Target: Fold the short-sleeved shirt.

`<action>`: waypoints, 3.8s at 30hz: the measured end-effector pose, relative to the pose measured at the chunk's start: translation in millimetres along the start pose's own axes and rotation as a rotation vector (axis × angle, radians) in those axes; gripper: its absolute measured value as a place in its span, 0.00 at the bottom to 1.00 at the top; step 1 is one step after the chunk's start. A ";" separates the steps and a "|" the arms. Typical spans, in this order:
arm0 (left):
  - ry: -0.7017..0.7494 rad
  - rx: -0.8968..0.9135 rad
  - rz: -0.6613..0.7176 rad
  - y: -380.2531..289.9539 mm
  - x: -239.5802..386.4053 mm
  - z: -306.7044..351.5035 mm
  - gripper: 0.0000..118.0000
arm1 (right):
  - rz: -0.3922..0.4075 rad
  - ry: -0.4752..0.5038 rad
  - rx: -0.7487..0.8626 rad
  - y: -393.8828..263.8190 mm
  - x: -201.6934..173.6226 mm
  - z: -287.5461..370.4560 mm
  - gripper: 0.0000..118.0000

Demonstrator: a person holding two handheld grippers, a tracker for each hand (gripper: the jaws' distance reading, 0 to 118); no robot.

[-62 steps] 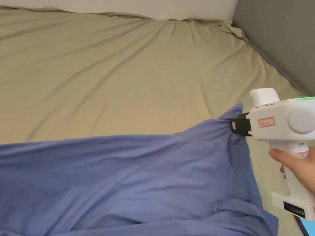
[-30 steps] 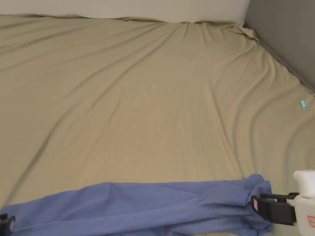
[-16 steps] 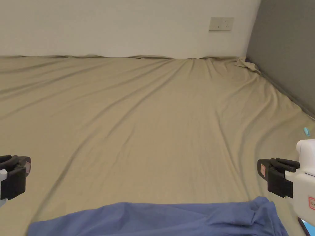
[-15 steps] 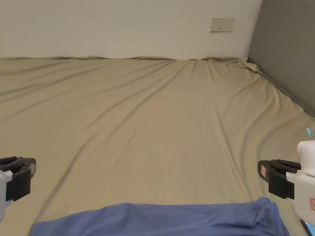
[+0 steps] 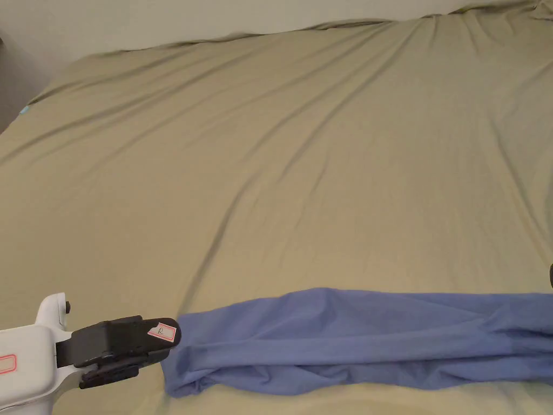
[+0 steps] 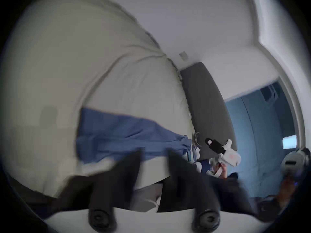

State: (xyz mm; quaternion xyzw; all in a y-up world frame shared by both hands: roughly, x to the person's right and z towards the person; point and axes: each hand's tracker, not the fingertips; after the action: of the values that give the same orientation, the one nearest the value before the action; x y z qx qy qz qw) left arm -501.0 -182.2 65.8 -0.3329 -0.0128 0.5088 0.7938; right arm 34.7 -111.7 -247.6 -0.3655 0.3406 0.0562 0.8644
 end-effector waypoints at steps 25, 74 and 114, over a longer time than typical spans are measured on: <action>-0.056 0.036 0.178 -1.5 -55.8 -78.0 0.11 | 0.025 0.056 -0.056 13.8 -15.2 -34.4 0.02; 0.624 -0.399 -0.837 -96.1 190.4 -326.6 0.00 | -0.092 -0.007 -0.058 -18.5 56.1 -8.2 0.02; -0.088 -0.251 0.053 -8.5 5.7 -228.5 0.10 | -0.022 0.066 -0.129 -7.8 13.9 -28.7 0.02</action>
State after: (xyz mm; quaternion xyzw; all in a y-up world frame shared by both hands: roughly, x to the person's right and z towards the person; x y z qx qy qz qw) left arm -409.3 -297.6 -109.1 -0.4073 -0.1022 0.5380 0.7309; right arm 32.3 -138.7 -266.1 -0.4258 0.3605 0.0567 0.8279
